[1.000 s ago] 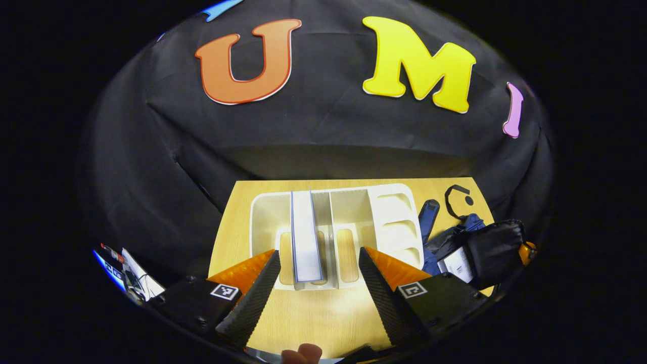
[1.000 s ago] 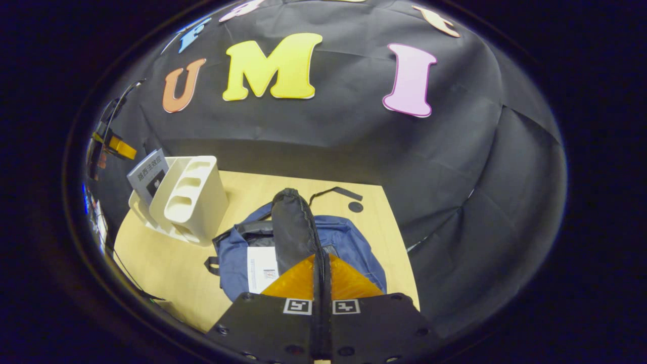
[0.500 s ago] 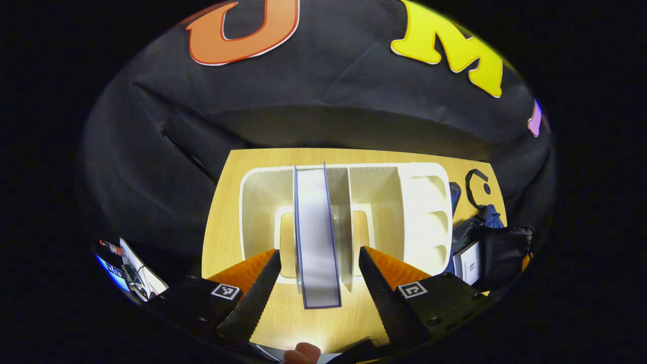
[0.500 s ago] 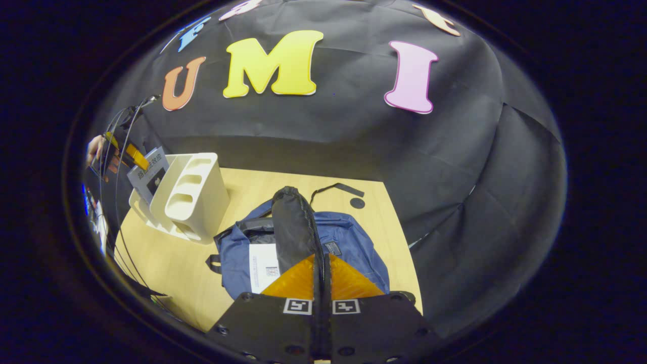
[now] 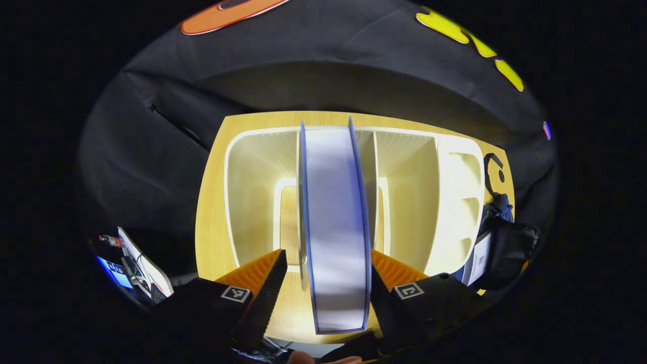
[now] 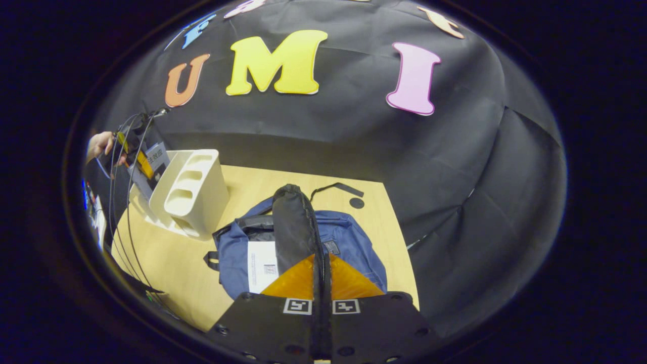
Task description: Open the schoolbag, grab two books from the bookshelf and put them into the schoolbag.
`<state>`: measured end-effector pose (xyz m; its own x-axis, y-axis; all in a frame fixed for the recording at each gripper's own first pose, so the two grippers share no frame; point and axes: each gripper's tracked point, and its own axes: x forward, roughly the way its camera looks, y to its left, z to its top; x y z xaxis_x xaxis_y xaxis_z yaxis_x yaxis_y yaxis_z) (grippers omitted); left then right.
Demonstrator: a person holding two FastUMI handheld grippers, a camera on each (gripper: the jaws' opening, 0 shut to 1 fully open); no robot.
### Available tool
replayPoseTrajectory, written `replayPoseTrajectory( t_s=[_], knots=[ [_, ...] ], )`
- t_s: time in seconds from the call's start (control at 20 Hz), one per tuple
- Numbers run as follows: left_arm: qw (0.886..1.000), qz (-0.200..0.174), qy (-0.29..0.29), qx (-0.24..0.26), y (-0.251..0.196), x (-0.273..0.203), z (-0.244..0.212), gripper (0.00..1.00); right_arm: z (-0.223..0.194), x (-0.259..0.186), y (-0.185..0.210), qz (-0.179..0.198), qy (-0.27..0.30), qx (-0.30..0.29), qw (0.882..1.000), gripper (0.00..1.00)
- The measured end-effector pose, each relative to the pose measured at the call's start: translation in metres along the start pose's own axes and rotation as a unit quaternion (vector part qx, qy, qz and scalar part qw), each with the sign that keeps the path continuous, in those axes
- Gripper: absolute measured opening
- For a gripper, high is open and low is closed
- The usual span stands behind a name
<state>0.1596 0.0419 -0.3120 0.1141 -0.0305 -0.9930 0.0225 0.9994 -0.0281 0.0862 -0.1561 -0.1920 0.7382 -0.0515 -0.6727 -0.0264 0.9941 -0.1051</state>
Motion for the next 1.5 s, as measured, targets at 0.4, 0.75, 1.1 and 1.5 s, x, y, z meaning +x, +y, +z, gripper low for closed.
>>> replayPoseTrajectory(
  t_s=[0.4,0.75,1.1,1.5],
  knots=[
    [0.999,-0.005,0.037,-0.035,-0.015,0.003,-0.018,0.49,-0.005,0.001,-0.002,0.003,-0.001,0.000,1.000,0.00],
    [0.999,0.000,0.011,-0.040,-0.006,-0.041,-0.028,0.47,-0.011,0.000,-0.003,0.010,-0.001,0.003,1.000,0.00],
    [0.995,-0.062,-0.032,-0.073,-0.010,-0.114,-0.060,0.47,-0.012,0.000,0.000,0.019,-0.004,0.000,1.000,0.00],
    [0.983,-0.134,-0.088,-0.090,-0.012,-0.175,-0.093,0.50,-0.013,-0.003,-0.002,0.017,-0.005,-0.003,1.000,0.00]
  ],
)
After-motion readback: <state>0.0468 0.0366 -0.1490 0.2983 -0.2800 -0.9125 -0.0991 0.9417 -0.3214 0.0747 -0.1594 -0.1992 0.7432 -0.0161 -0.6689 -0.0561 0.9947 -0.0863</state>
